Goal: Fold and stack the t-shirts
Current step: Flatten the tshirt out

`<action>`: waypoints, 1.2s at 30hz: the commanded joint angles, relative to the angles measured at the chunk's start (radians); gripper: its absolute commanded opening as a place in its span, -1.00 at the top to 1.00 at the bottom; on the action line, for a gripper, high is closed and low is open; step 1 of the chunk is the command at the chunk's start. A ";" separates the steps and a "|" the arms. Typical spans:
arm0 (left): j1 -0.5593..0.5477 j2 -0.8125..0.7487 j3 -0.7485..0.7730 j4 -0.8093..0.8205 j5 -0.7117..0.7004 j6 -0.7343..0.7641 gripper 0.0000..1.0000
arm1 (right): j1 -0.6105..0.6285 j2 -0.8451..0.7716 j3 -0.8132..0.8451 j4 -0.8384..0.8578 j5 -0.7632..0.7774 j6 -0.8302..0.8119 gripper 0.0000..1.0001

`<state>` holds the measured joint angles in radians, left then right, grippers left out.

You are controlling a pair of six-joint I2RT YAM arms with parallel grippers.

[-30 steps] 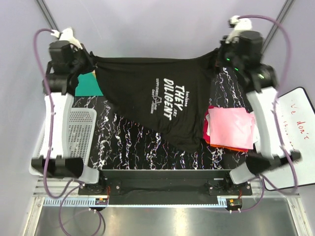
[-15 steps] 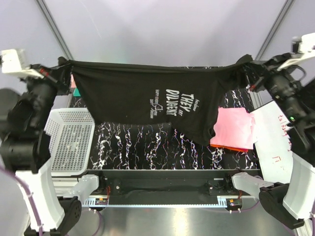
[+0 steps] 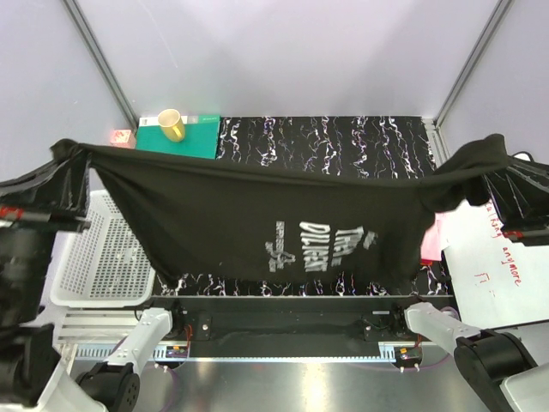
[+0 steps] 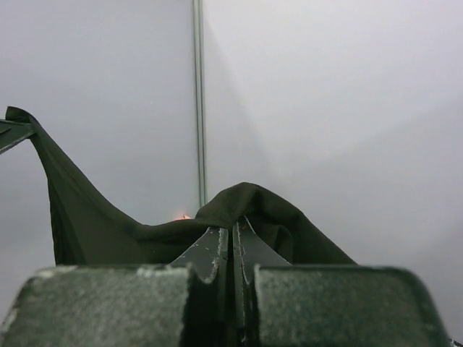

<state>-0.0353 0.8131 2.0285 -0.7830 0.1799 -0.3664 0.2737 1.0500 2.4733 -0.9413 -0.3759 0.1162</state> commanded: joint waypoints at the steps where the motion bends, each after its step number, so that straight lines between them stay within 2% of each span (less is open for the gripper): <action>1: -0.015 0.032 0.084 -0.018 -0.082 0.009 1.00 | -0.004 0.044 0.012 0.018 -0.020 0.049 1.00; 4: -0.015 0.093 0.065 -0.054 -0.123 0.024 1.00 | -0.004 0.076 -0.062 0.029 0.015 0.040 1.00; 7: -0.015 0.188 0.039 -0.114 -0.122 0.034 1.00 | -0.004 0.103 -0.224 0.074 0.026 0.013 1.00; 10: -0.015 0.247 -0.089 -0.087 -0.132 0.032 1.00 | -0.004 0.145 -0.403 0.145 0.025 -0.016 1.00; 11: -0.015 0.274 -0.179 -0.075 -0.129 0.030 1.00 | -0.004 0.160 -0.501 0.172 0.028 -0.019 1.00; 13: -0.015 0.302 -0.313 -0.027 -0.134 0.027 1.00 | -0.005 0.185 -0.594 0.252 0.052 -0.039 1.00; 15: -0.014 0.357 -0.385 0.002 -0.137 0.032 1.00 | -0.004 0.261 -0.674 0.303 0.060 -0.067 1.00; 19: -0.014 0.501 -0.510 0.083 -0.155 0.047 1.00 | -0.007 0.511 -0.715 0.364 0.072 -0.107 1.00; 21: -0.012 0.601 -0.540 0.129 -0.169 0.044 1.00 | -0.007 0.618 -0.680 0.394 0.062 -0.108 1.00; 22: -0.011 0.638 -0.554 0.163 -0.177 0.038 1.00 | -0.007 0.736 -0.654 0.394 0.057 -0.107 1.00; 24: -0.008 0.760 -0.542 0.186 -0.178 0.037 1.00 | -0.008 0.852 -0.553 0.388 0.064 -0.101 1.00; 25: -0.003 0.808 -0.509 0.189 -0.177 0.035 1.00 | -0.010 0.958 -0.513 0.380 0.062 -0.095 1.00; 27: 0.015 0.950 -0.461 0.189 -0.177 0.026 1.00 | -0.011 1.060 -0.389 0.365 0.074 -0.082 1.00; 28: 0.021 0.993 -0.412 0.189 -0.178 0.023 1.00 | -0.013 1.166 -0.332 0.346 0.081 -0.082 1.00; 30: 0.035 1.098 -0.360 0.182 -0.178 0.009 1.00 | -0.013 1.284 -0.110 0.243 0.116 -0.099 1.00; 31: 0.035 1.124 -0.314 0.177 -0.178 0.006 1.00 | -0.014 1.402 -0.012 0.196 0.133 -0.102 1.00; 32: 0.037 1.164 -0.289 0.174 -0.178 0.000 1.00 | -0.019 1.445 0.138 0.167 0.147 -0.099 1.00; 36: 0.081 1.219 -0.179 0.159 -0.177 -0.003 1.00 | -0.045 1.499 0.194 0.190 0.181 -0.026 1.00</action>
<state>0.0105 2.0342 1.7115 -0.6613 0.0219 -0.3576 0.2607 2.5557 2.5370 -0.7338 -0.2623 0.0486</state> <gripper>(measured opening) 0.024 0.015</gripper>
